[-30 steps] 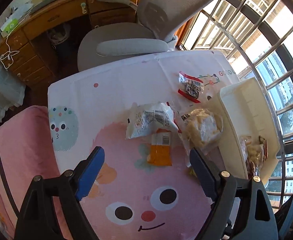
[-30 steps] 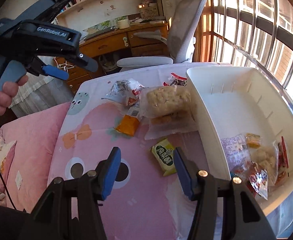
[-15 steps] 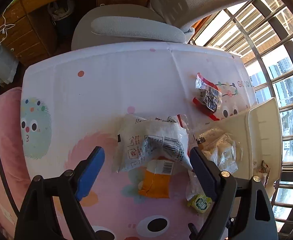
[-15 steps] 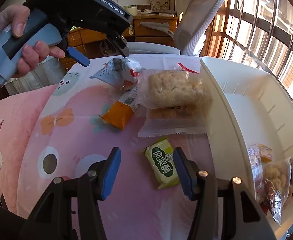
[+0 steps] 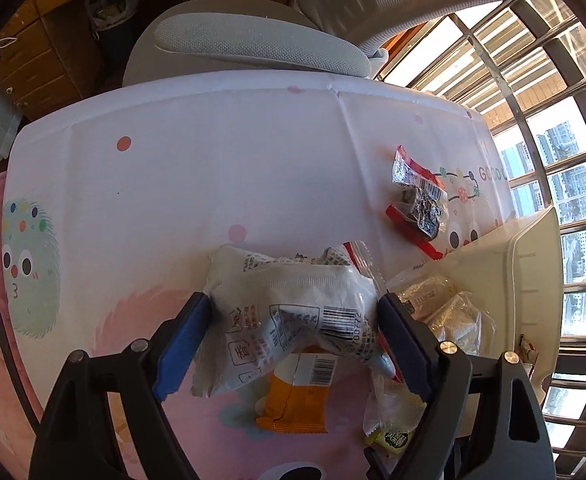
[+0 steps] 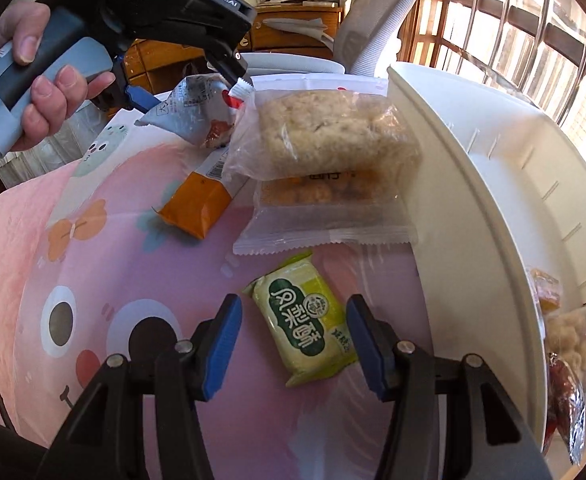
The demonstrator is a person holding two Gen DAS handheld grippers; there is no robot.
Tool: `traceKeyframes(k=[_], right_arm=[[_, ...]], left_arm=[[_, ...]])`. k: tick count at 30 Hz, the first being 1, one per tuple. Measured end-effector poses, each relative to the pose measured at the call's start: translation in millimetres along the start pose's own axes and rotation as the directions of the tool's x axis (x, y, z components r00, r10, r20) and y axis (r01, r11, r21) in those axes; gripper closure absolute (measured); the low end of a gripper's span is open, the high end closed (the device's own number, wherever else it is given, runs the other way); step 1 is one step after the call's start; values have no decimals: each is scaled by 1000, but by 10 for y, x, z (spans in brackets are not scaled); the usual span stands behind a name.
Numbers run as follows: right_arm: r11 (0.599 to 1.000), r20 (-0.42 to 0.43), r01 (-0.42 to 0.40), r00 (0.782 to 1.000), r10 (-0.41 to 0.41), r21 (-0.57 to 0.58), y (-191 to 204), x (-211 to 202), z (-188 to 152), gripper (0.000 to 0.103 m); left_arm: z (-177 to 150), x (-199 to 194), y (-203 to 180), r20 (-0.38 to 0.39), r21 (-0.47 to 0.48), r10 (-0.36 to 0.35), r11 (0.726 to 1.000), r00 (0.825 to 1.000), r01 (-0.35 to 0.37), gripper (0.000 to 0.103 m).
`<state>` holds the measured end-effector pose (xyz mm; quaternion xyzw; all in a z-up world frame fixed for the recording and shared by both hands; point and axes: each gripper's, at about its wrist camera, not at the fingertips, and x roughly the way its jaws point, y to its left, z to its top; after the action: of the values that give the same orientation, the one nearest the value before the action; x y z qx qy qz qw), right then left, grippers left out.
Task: Organize snacks
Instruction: 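Close the left tool on the white printed bag while the right tool grasps the green-wrapped pastry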
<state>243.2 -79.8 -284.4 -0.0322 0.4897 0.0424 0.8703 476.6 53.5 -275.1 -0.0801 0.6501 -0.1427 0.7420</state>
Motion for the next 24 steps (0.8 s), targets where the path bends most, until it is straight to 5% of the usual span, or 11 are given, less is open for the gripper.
traceKeyframes(k=[8,14,24], right_arm=[[1000,-23,3,1000,-3,11,-60,65,-12,50],[1000,-51,-24,998,25,9,-88,78,-13,65],[999,-81,-41,996,40,-2,-101,54,-15,67]], left_arm=[[0,-8,47,20,-36,-28,999,999,28,27],[-11,-15,52,19,-58,-40,997,999,41,35],[-92,-87,65,28,-79,-42,996,999,44,39]])
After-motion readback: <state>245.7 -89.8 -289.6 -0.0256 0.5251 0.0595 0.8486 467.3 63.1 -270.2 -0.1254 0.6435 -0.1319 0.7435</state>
